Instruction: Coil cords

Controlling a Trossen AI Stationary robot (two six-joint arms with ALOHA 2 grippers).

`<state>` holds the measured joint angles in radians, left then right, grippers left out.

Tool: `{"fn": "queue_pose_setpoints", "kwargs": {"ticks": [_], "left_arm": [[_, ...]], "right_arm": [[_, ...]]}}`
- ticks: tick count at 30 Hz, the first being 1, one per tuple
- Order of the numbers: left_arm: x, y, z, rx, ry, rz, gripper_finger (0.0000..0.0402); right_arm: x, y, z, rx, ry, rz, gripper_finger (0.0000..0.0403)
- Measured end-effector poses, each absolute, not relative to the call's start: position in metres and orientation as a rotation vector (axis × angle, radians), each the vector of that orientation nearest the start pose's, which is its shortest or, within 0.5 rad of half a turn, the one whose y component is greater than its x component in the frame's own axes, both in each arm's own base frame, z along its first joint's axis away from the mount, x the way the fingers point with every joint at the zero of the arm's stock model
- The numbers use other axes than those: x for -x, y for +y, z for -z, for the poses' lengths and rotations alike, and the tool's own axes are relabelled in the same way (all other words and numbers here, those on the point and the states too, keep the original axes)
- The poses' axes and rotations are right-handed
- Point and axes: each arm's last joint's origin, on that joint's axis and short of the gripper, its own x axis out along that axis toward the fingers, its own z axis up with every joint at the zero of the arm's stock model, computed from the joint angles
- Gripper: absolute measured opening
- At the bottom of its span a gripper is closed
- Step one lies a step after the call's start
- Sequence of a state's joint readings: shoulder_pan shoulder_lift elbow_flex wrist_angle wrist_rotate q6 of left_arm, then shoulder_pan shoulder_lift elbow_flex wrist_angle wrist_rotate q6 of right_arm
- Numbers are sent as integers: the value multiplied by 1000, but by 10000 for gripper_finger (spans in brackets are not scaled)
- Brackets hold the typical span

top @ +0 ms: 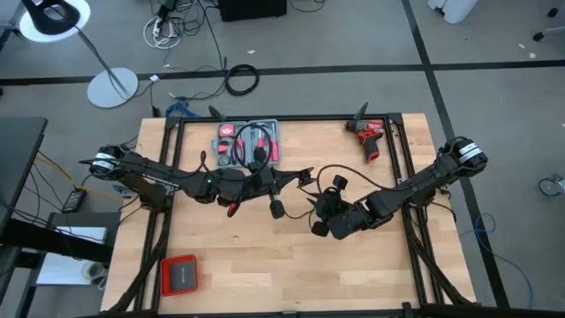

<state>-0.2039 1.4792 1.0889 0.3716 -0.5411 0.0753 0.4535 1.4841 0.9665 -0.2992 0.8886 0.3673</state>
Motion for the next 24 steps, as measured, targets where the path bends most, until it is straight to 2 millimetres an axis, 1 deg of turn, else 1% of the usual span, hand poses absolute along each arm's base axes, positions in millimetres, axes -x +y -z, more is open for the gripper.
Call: {"fn": "queue_pose_setpoints", "kwargs": {"ticks": [6, 18, 24], "left_arm": [[-334, -53, -326, -92, 44, -349, 0], [-333, -53, -323, -120, 71, -361, 0], [-333, -53, -323, -120, 71, -361, 0]], "right_arm": [[-276, 110, -232, 155, 573, 525, 61], [-267, 116, -226, 127, 647, 484, 56], [-267, 116, -226, 112, 656, 478, 56]]}}
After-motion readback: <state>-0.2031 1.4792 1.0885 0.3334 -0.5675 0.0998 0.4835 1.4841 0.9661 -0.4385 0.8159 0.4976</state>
